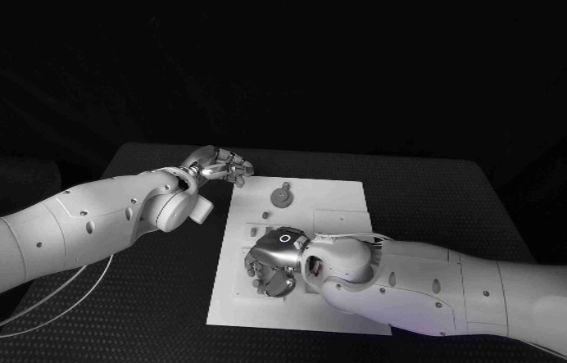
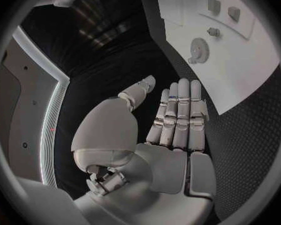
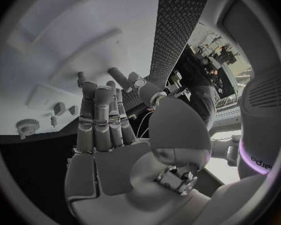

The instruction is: Assemble the parts on the task board

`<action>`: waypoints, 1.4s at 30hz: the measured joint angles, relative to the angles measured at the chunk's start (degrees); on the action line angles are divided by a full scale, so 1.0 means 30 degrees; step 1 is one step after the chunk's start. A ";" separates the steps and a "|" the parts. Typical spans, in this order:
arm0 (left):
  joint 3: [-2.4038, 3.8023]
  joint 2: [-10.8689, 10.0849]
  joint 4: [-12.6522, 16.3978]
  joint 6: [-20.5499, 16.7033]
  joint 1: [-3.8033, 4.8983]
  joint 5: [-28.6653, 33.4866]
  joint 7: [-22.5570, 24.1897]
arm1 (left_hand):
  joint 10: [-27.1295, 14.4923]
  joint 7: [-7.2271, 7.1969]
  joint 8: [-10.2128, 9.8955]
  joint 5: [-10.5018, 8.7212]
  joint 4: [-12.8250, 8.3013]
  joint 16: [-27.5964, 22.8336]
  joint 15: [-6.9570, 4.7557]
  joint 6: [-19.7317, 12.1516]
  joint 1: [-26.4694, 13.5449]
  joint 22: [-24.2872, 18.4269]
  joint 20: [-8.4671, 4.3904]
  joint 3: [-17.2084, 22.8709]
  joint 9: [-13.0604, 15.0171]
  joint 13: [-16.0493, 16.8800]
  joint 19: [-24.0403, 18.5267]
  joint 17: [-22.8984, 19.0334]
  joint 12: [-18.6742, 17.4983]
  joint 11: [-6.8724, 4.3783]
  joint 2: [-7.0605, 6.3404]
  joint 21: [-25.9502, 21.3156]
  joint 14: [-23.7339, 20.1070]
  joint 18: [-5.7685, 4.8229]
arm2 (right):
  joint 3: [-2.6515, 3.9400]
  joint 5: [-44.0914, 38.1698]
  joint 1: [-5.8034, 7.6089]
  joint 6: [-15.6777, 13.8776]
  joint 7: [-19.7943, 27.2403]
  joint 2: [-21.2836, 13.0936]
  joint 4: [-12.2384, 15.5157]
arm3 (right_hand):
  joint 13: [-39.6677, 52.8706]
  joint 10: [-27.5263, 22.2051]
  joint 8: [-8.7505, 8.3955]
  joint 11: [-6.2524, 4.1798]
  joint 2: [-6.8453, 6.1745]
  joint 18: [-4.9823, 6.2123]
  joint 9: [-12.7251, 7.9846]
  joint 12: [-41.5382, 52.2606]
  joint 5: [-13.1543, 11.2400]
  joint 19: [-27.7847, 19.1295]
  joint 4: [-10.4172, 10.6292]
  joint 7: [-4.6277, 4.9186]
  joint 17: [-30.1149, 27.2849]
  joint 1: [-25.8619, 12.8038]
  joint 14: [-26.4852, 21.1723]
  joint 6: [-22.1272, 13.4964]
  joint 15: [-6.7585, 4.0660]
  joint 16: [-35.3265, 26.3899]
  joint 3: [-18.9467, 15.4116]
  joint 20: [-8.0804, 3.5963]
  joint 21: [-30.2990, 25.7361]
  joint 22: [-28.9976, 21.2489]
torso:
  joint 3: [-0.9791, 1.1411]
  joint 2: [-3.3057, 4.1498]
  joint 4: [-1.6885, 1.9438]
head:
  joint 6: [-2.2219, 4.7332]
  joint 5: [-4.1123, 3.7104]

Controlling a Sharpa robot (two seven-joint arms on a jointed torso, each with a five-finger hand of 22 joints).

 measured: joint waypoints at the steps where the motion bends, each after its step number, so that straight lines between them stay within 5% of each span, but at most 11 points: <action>1: 0.0000 -0.0005 0.0000 0.0000 0.0000 0.0001 0.0000 | 0.0001 0.0000 0.0000 0.0000 0.0000 0.0000 0.0000 0.0000 0.0000 0.0000 0.0000 0.0000 0.0000 0.0000 0.0000 0.0008 0.0000 0.0000 0.0000 0.0000 0.0000 0.0000 | 0.0000 0.0019 0.0000 -0.0072 0.0000 -0.0016 -0.0016 | 0.0001 -0.0063 -0.0001 0.0062 -0.0058 0.0005 -0.0019 0.0000 0.0000 -0.0056 0.0032 0.0061 -0.0020 0.0058 -0.0064 -0.0062 0.0062 0.0000 -0.0032 0.0055 -0.0001 -0.0001 | -0.0002 0.0000 0.0000 | 0.0000 -0.0009; 8: 0.0000 -0.0008 -0.0008 0.0000 0.0000 0.0005 -0.0001 | 0.0001 0.0000 0.0000 0.0000 0.0000 0.0000 0.0000 0.0000 0.0000 -0.0001 0.0000 0.0000 0.0000 0.0001 0.0000 0.0008 0.0000 0.0000 0.0000 0.0000 0.0000 0.0000 | -0.0001 0.0127 0.0000 -0.0360 0.0001 -0.0037 -0.0024 | 0.0036 -0.0063 0.0000 0.0061 0.0010 0.0008 -0.0005 0.0000 0.0000 -0.0059 0.0133 0.0071 -0.0023 -0.0010 -0.0066 -0.0072 0.0064 0.0085 -0.0133 0.0058 -0.0001 -0.0001 | 0.0000 0.0004 0.0000 | 0.0002 -0.0031; 13: 0.0000 -0.0001 -0.0013 0.0003 0.0000 0.0009 -0.0002 | 0.0000 0.0000 0.0000 0.0000 0.0000 0.0000 0.0069 0.0000 0.0000 -0.0002 0.0000 0.0000 0.0001 0.0001 0.0000 0.0026 0.0000 0.0001 0.0000 0.0000 0.0069 -0.0003 | -0.0001 0.0163 0.0000 -0.0386 0.0025 -0.0055 -0.0016 | 0.0201 0.0185 0.0346 -0.0182 0.0733 0.0030 0.0178 0.0130 -0.0001 -0.0055 0.0268 -0.0327 0.0010 -0.0113 -0.0061 0.0607 0.0067 0.0347 0.0001 0.0057 0.0006 0.0007 | 0.0004 0.0004 -0.0002 | -0.0013 -0.0020; 36: 0.0000 -0.0025 -0.0006 0.0011 0.0000 0.0014 -0.0017 | -0.0068 0.0000 0.0000 0.0000 0.0000 -0.0073 0.0068 0.0000 0.0000 0.0012 0.0000 0.0000 0.0000 -0.0016 0.0000 0.0082 -0.0001 0.0068 0.0000 0.0000 0.0068 0.0045 | -0.0002 0.0385 -0.0001 -0.0198 0.0351 -0.0116 -0.0075 | 0.0325 -0.0711 0.0345 0.0368 0.0527 0.0129 0.0170 -0.0224 -0.0001 -0.1053 0.0027 -0.0546 0.0633 0.0038 -0.1587 0.0841 0.0275 0.1487 -0.0237 0.0293 0.0535 -0.0006 | -0.0007 0.0002 -0.0002 | -0.0066 -0.0002; 42: 0.0000 -0.0026 -0.0006 0.0012 0.0000 0.0015 -0.0022 | -0.0068 0.0000 0.0000 0.0000 0.0000 -0.0073 0.0068 0.0000 0.0000 0.0010 0.0001 0.0000 0.0000 -0.0016 0.0000 0.0105 0.0000 0.0068 0.0000 0.0000 0.0069 0.0198 | -0.0002 0.0436 -0.0001 -0.0292 0.0294 -0.0187 -0.0096 | 0.0269 -0.1587 -0.0072 0.0556 -0.0081 0.0009 0.0020 -0.0705 -0.0001 -0.1504 0.0060 -0.0100 0.0659 -0.0168 -0.2090 0.0301 0.0645 0.1698 -0.0480 0.0337 0.0697 -0.0010 | -0.0007 -0.0002 -0.0004 | -0.0044 0.0000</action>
